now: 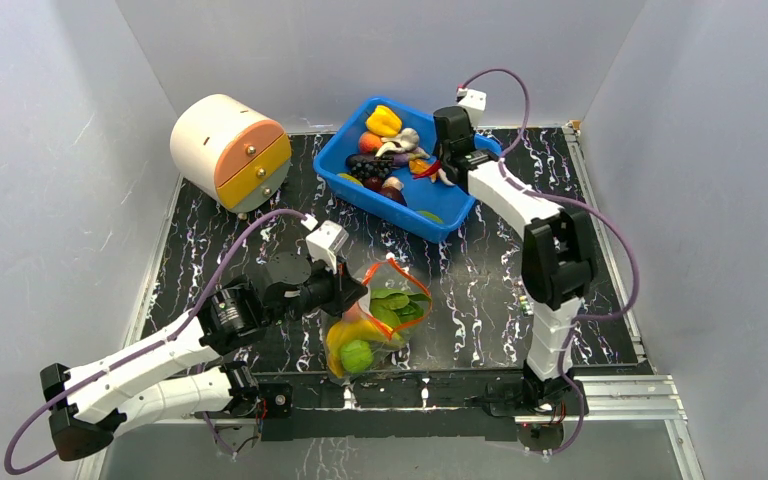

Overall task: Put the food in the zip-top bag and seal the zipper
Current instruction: Pick up the fake vegetable from the bin, then place the fake vegetable in the zipper food storage bag.

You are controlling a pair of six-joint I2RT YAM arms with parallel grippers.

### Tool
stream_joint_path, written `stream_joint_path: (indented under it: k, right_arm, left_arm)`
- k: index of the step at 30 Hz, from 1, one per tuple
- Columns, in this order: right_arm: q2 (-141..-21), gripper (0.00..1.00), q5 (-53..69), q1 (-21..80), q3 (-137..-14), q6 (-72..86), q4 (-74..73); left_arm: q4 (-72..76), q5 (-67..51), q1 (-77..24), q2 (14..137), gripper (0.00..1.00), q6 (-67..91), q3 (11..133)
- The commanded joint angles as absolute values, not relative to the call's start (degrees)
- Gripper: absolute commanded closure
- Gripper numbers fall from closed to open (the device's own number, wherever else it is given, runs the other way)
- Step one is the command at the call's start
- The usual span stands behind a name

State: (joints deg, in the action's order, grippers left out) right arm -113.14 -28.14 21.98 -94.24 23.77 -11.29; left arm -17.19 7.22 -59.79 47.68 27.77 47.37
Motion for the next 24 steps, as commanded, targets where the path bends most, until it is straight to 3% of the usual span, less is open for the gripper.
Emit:
stream_joint_path:
  k: [1,12,24]
  right_arm:
    - [-104.3,0.86,-23.7,21.8,-89.8,22.2,-7.6]
    - [-82.7,0.86,-9.5,23.4,-75.2,21.3,-9.0]
    - [-63.9,0.85,-2.5,34.1,-62.8,20.9,-10.7]
  left_arm:
    - [-16.6,8.7,-59.8,47.5,1.00,29.1,49.8]
    - [-16.9,9.4,-59.8,46.7,1.00,30.1,50.2]
    - [-16.2,8.5,-59.8,47.1,1.00,30.6,50.9]
